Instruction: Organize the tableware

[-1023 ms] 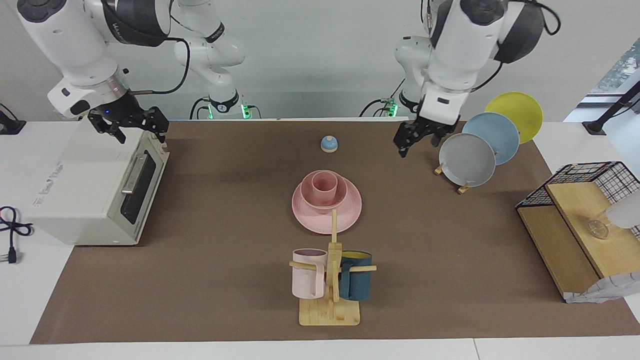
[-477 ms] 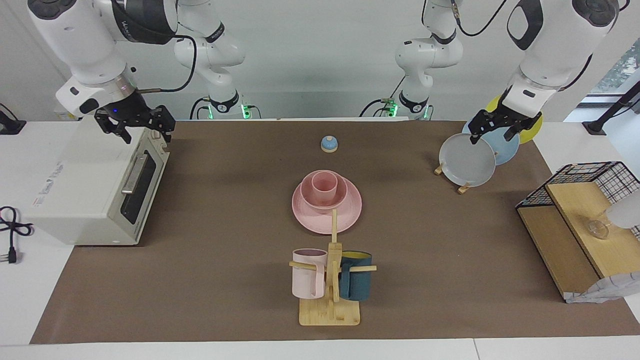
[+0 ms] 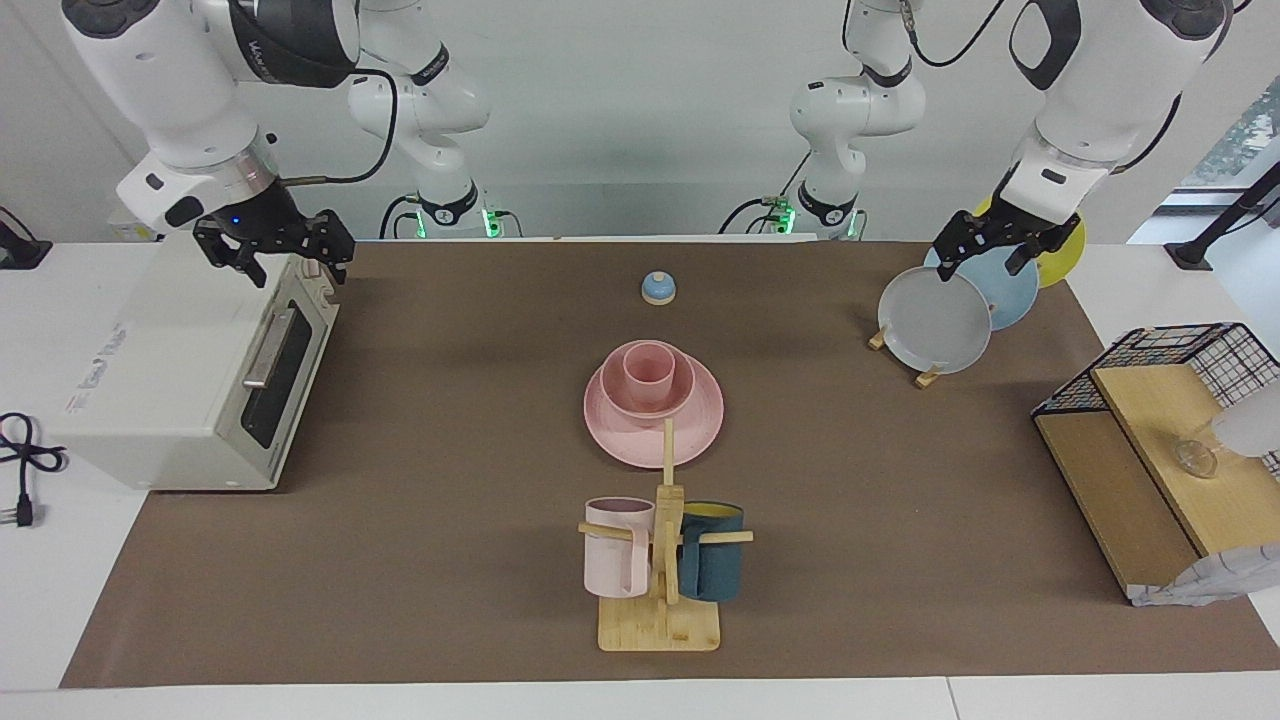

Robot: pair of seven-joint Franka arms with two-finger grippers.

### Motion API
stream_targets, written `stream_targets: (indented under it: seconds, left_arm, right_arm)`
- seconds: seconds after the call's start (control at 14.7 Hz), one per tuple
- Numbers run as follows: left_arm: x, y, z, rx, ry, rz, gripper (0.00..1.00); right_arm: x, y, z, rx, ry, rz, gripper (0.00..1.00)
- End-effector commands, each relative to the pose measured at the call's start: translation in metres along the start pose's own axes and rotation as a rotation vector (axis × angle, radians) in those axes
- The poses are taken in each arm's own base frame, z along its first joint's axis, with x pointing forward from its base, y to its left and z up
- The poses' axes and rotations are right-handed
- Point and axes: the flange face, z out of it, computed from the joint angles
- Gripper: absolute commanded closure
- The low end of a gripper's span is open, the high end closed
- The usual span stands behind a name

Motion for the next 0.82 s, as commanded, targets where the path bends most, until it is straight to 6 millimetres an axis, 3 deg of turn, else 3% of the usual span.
stream_targets:
  seconds: [0.0,0.75]
  left_arm:
    - [0.0074,0.0178,-0.015,-0.019,0.024,0.033,0.0]
    - [0.0066,0.0117,-0.0056,0.001,0.003,0.04,0.0]
  right_arm:
    - [-0.0043,0.0059,-0.0024,-0.002,0.02,-0.002,0.0]
    - [-0.0048,0.0068,-0.0024,-0.001,0.02,0.006,0.0]
